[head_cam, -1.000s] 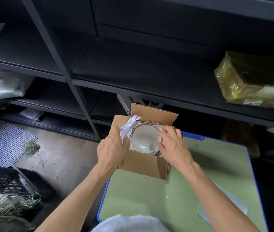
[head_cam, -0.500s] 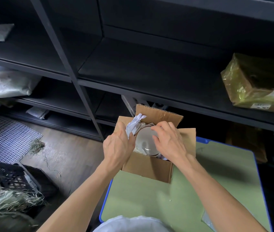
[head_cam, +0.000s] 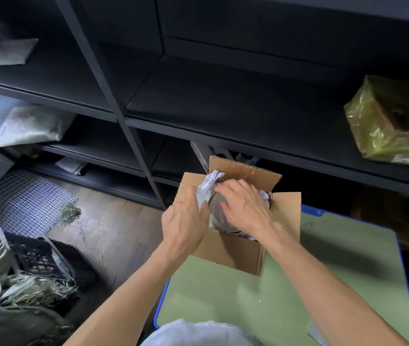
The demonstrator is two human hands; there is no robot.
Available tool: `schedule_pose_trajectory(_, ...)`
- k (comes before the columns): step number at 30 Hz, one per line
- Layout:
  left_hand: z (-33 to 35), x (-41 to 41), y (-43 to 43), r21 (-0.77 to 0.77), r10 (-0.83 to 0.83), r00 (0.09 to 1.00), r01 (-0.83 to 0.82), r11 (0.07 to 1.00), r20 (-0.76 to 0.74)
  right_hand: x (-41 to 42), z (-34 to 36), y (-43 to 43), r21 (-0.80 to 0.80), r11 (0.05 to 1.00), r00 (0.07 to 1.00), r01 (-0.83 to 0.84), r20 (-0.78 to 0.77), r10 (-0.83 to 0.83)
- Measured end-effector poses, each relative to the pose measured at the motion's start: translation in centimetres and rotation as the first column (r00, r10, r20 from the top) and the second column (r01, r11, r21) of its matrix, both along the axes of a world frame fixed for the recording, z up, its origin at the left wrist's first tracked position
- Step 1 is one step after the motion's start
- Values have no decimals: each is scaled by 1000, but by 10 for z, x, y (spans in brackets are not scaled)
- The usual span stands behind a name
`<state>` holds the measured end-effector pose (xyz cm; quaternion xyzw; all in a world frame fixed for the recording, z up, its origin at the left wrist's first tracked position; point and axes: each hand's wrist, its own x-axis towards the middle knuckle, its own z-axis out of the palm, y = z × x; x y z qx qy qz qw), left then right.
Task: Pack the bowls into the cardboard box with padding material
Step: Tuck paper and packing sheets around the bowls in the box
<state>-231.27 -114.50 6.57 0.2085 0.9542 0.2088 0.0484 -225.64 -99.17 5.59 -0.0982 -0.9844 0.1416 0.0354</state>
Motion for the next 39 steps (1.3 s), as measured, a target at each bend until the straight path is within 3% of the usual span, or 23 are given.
schedule_pose_trajectory(12, 3, -2, -7, -36, 38, 999, -39, 999, -22, -1, 5, 1, -72, 997, 999, -17, 28, 19)
schedule_pose_trajectory(21, 1, -2, -8, -34, 83, 996, -82, 996, 27, -7, 4, -7, -80, 985, 984, -153, 74, 159)
schedule_pose_trajectory(30, 4, 2, -3, -17, 57, 997, -57, 998, 48, -5, -9, -10, -32, 993, 994, -111, 14, 111)
schedule_pose_trajectory(35, 5, 1, 15, 12, 35, 996, -36, 999, 79, 2, -8, -5, -88, 993, 996, -73, 35, 77)
schedule_pose_trajectory(39, -1, -1, 27, -151, -51, 999, 53, 987, 18, 4, -1, -6, -118, 993, 999, -7, -48, 2)
